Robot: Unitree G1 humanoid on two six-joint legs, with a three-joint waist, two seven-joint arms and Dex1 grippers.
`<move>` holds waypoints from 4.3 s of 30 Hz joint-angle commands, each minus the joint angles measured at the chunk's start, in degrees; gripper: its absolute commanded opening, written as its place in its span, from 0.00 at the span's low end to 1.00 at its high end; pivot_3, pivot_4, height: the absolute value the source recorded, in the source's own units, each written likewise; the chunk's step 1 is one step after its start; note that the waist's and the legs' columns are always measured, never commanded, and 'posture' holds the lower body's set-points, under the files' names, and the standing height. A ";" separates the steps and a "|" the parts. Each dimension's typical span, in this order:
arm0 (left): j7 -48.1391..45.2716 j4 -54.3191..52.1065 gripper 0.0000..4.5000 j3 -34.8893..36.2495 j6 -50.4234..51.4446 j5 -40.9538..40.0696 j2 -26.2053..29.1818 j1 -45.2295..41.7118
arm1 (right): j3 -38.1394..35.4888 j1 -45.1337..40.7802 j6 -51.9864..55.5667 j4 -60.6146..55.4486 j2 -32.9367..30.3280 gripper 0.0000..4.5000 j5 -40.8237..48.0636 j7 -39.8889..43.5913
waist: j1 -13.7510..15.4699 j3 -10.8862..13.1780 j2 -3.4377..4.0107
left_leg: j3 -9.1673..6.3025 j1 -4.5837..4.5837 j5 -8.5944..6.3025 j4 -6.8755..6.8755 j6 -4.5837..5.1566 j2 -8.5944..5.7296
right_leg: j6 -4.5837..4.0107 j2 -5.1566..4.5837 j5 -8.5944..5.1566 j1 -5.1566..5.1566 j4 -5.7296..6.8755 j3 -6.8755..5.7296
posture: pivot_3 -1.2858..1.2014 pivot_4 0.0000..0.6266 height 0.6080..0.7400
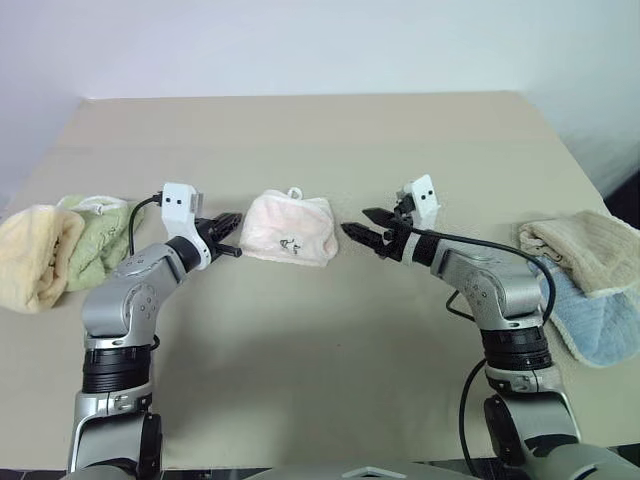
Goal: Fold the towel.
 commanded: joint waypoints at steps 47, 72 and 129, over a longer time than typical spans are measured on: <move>1.63 -1.45 0.68 6.11 -1.88 -6.82 -0.45 0.33 | -5.96 -15.83 11.73 23.73 13.93 0.96 7.00 -11.43 | -1.52 -0.01 0.01 | 0.03 -0.28 0.19 0.01 -0.28 -0.03 | -0.05 0.01 0.03 -0.33 0.08 0.04 | 0.52 0.24 0.91; 0.41 0.19 0.69 1.16 -2.96 -5.81 -2.16 -0.68 | -30.43 -13.12 15.89 2.37 0.63 0.00 18.95 -25.57 | -0.51 -0.01 0.00 | 0.05 -0.57 0.21 0.07 -0.29 -0.11 | -0.05 -0.06 0.03 -0.57 0.06 0.05 | 0.52 0.24 0.91; -9.79 -8.12 0.69 -4.15 -14.19 5.03 5.31 10.74 | 11.54 5.30 -18.17 -6.23 -15.40 1.00 -9.72 -7.56 | 0.22 -0.03 0.02 | 0.14 -0.23 -0.10 0.17 0.25 0.00 | 0.02 0.00 0.07 -0.13 -0.14 0.08 | 0.52 0.24 0.91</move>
